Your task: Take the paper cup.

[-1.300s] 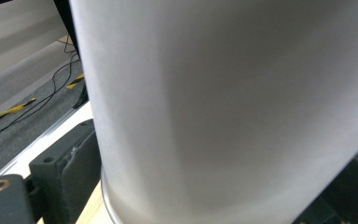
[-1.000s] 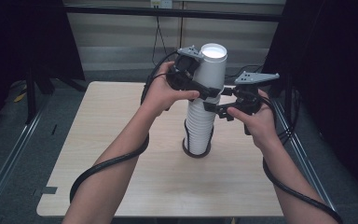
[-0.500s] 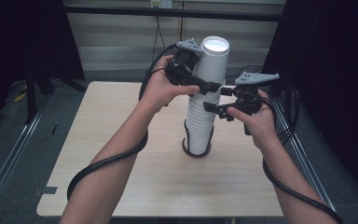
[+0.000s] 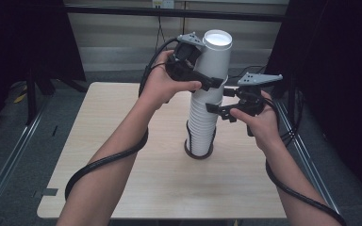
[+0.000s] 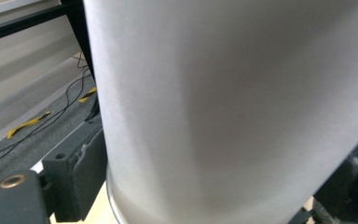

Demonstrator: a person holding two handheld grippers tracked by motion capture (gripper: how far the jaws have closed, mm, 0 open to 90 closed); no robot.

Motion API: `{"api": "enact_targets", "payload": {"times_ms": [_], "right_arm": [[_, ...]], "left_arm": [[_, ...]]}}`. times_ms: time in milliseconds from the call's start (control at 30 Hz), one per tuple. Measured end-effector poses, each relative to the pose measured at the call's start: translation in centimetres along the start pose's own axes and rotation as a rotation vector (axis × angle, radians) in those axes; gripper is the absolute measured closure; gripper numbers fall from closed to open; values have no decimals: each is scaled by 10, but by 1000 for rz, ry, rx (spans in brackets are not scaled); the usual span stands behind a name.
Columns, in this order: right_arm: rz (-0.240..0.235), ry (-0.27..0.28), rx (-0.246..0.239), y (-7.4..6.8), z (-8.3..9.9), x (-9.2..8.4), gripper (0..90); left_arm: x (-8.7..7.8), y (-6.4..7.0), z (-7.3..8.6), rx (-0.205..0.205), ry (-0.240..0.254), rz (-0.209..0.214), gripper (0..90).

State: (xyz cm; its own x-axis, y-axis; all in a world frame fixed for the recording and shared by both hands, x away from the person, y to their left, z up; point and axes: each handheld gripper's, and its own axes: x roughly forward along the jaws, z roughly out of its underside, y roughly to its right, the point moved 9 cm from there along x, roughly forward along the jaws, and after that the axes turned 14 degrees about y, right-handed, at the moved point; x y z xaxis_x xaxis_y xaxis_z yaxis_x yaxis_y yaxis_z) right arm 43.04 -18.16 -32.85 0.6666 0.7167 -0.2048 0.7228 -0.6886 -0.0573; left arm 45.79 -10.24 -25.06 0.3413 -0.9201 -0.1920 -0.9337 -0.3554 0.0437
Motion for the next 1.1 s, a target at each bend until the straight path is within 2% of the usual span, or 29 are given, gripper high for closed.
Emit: {"api": "enact_targets", "payload": {"times_ms": [200, 567, 800, 1100], "right_arm": [[-2, 2, -1, 0, 0, 0, 133], [-3, 5, 0, 0, 1, 0, 132], [-4, 7, 6, 0, 1, 0, 131], [-5, 5, 10, 0, 2, 0, 131]], "left_arm": [[-3, -1, -8, 11, 11, -9, 111], [-6, 0, -15, 17, 22, -10, 121], [-9, 0, -22, 16, 48, -15, 125], [-9, 0, -26, 19, 51, -21, 128]]}}
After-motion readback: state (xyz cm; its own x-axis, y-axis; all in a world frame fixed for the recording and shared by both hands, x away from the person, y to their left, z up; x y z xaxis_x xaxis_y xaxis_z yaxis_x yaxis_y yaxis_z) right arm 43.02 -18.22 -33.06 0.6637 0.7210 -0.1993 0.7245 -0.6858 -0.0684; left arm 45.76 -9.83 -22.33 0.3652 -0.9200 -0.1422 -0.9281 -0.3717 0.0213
